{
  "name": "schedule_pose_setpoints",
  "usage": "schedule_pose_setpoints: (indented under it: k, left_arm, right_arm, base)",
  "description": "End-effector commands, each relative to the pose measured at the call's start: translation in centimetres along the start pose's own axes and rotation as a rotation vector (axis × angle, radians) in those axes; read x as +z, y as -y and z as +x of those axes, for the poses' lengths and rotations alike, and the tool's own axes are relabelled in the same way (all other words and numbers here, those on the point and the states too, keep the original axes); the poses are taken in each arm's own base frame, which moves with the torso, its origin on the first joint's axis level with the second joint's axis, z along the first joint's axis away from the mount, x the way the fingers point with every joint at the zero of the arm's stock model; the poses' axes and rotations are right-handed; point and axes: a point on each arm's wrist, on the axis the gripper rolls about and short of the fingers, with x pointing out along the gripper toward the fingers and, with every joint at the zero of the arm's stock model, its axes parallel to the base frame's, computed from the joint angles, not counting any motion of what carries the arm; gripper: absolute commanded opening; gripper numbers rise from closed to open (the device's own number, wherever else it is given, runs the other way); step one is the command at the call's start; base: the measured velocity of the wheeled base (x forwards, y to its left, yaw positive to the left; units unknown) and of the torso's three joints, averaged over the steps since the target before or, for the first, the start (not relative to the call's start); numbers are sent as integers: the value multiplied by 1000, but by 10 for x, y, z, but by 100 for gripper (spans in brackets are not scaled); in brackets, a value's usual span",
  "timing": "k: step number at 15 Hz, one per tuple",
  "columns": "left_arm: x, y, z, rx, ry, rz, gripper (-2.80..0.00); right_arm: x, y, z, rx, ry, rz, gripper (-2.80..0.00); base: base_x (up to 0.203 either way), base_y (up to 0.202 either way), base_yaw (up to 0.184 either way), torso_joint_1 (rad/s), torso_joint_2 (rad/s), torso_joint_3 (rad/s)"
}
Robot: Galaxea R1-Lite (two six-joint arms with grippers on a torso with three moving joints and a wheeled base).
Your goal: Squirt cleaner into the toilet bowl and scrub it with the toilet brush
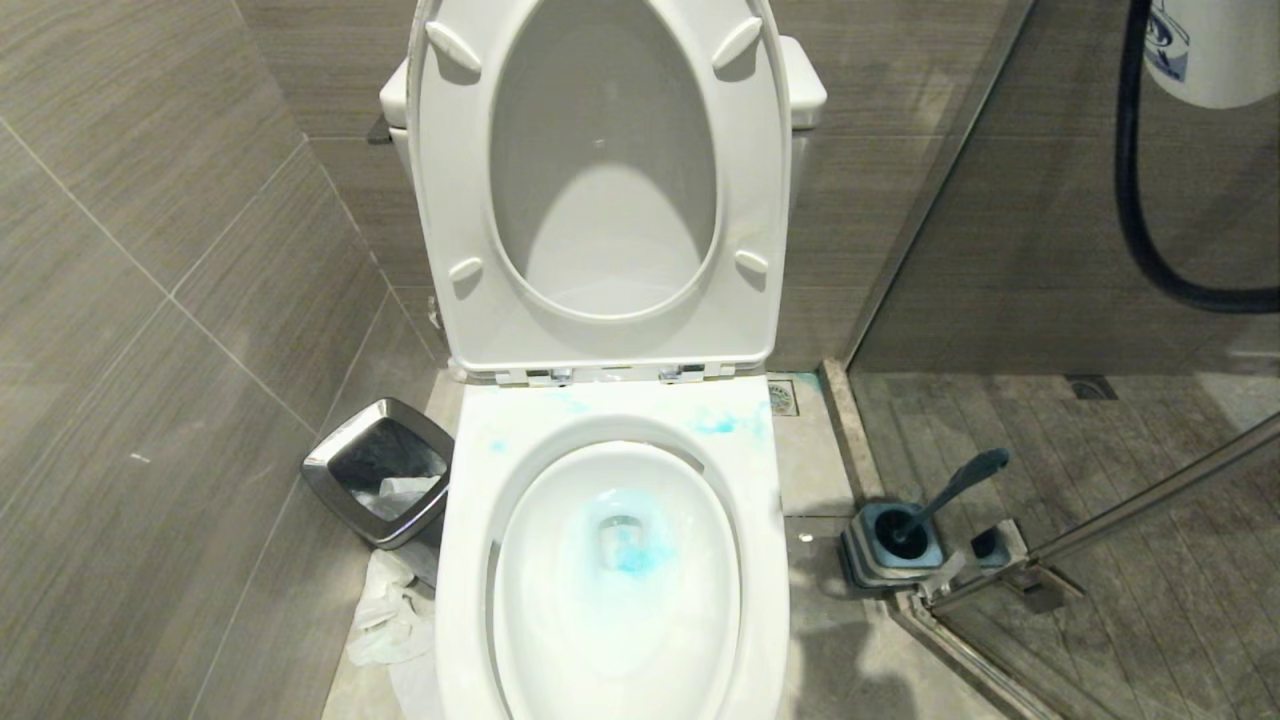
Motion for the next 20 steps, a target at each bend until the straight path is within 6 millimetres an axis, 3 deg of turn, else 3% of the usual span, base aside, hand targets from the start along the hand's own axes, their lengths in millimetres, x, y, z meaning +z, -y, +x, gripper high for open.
schedule_pose_setpoints:
  k: [1, 3, 5, 10, 16, 20]
  left_arm:
    - [0, 0, 0, 0, -2, 0, -280]
    - [0, 0, 0, 0, -2, 0, -280]
    - [0, 0, 0, 0, -2, 0, -280]
    - [0, 0, 0, 0, -2, 0, -280]
    - [0, 0, 0, 0, -2, 0, -280]
    - [0, 0, 0, 0, -2, 0, -280]
  right_arm:
    - [-32, 14, 16, 112, 0, -146, -280]
    - [-60, 14, 29, 342, 123, -58, -280]
    - [-87, 28, 37, 513, 106, 183, -280]
    - [-95, 48, 28, 553, -19, 723, -280]
    - [-111, 34, 27, 512, -158, 814, -280]
    - [-124, 17, 24, 467, -236, 784, -280]
  base:
    - [0, 0, 0, 0, 0, 0]
    - [0, 0, 0, 0, 0, 0]
    - [0, 0, 0, 0, 0, 0]
    - [0, 0, 0, 0, 0, 0]
    - [0, 0, 0, 0, 0, 0]
    - [0, 0, 0, 0, 0, 0]
